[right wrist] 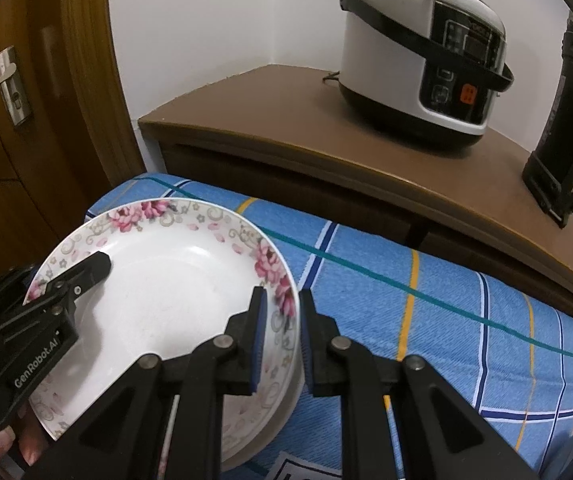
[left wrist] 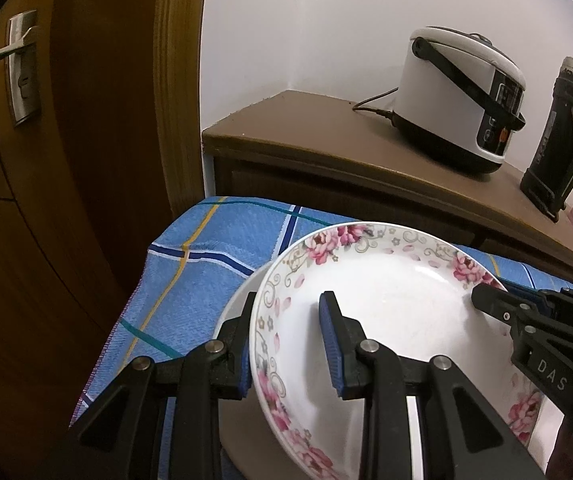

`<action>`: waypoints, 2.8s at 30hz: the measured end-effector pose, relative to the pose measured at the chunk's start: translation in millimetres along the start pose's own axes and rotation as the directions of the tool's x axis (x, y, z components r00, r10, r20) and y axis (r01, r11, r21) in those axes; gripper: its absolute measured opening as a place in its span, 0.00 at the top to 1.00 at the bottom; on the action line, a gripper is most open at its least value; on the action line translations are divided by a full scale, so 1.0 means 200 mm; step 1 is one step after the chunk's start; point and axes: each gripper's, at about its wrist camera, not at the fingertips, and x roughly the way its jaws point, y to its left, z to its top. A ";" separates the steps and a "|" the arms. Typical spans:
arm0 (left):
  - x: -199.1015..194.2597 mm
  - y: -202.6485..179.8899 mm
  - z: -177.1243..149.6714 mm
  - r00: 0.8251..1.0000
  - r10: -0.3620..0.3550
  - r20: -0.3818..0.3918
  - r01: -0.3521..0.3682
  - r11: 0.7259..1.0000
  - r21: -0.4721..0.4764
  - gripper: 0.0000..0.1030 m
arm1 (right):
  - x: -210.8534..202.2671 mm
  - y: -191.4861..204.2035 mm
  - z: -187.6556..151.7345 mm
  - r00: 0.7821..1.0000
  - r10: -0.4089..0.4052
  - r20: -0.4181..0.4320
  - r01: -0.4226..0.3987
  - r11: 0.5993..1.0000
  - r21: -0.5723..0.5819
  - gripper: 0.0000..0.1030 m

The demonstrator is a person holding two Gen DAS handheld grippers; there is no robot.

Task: Organize plates and bowls
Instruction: 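Lower the pink-floral plate onto the plain white plate with the right tool, then open the right tool and withdraw from the stacked plates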

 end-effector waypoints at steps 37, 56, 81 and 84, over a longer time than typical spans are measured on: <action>0.03 0.01 0.00 0.999 -0.013 -0.051 0.012 1.000 -0.006 0.69 | 0.06 0.02 0.01 0.998 -0.025 -0.057 0.023 0.999 -0.027 0.84; 0.03 0.01 0.01 0.998 -0.022 -0.057 0.022 1.000 0.004 0.69 | 0.07 0.02 0.01 0.998 -0.033 -0.061 0.031 0.999 -0.035 0.84; 0.00 0.00 0.00 1.000 0.003 -0.024 -0.002 1.000 0.015 0.36 | 0.01 0.03 0.00 0.999 0.005 -0.037 -0.005 1.000 -0.007 0.67; -0.04 -0.01 -0.01 1.000 -0.004 0.005 0.004 1.000 0.022 0.35 | -0.07 0.00 -0.01 1.000 0.020 -0.013 -0.019 1.000 0.006 0.67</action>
